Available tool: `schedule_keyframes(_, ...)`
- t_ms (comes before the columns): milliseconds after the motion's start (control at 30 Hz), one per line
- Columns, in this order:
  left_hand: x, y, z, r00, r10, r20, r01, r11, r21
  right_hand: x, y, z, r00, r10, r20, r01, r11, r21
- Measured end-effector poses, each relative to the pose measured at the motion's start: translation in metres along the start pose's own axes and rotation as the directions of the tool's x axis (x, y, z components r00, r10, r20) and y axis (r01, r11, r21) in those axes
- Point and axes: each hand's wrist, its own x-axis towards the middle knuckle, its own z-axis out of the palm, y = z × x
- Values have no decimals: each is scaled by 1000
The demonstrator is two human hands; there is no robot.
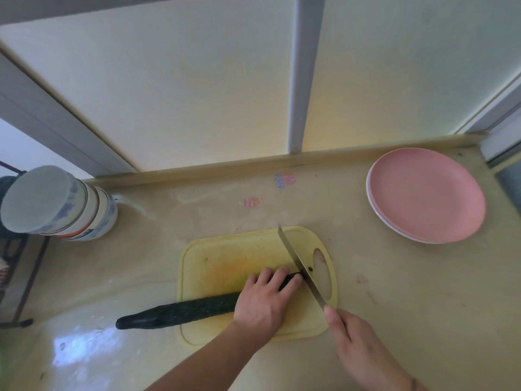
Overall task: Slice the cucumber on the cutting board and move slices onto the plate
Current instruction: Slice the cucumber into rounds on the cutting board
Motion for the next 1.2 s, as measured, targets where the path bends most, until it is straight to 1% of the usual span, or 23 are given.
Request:
schedule_keyframes(233,-1,1,-1,1000,0,-7,0,1000,-4,-3,0,-6,999,-15,-31,15,1000,2)
schedule_keyframes(400,-1,-1,-1,1000,4,-18,-4,1000,-6,-11,-7,-9,1000,-23,-10,23,1000,14)
schedule_keyframes(533,-1,0,-1,999,6,-39,-7,1000,-18,-20,-5,-9,999,-42,-28,43,999,17)
schedule_keyframes(667,-1,0,0,999,3,-52,-5,999,-33,-25,-1,-7,1000,-24,-15,24,1000,-14)
schedule_keyframes(800,-1,0,1,998,11,-55,-13,999,-37,-26,2,-5,999,-40,-26,39,998,-39)
schedule_keyframes(967,-1,0,2,998,18,-55,-20,999,-41,-15,-2,-2,999,-32,-3,32,998,-46)
schedule_keyframes(1067,-1,0,4,999,12,-45,-14,999,-40,-6,-3,3,999,-50,2,50,999,-19)
schedule_keyframes(1200,-1,1,2,998,-2,-59,-2,998,-61,-6,-2,1,999,-45,-12,45,999,-21)
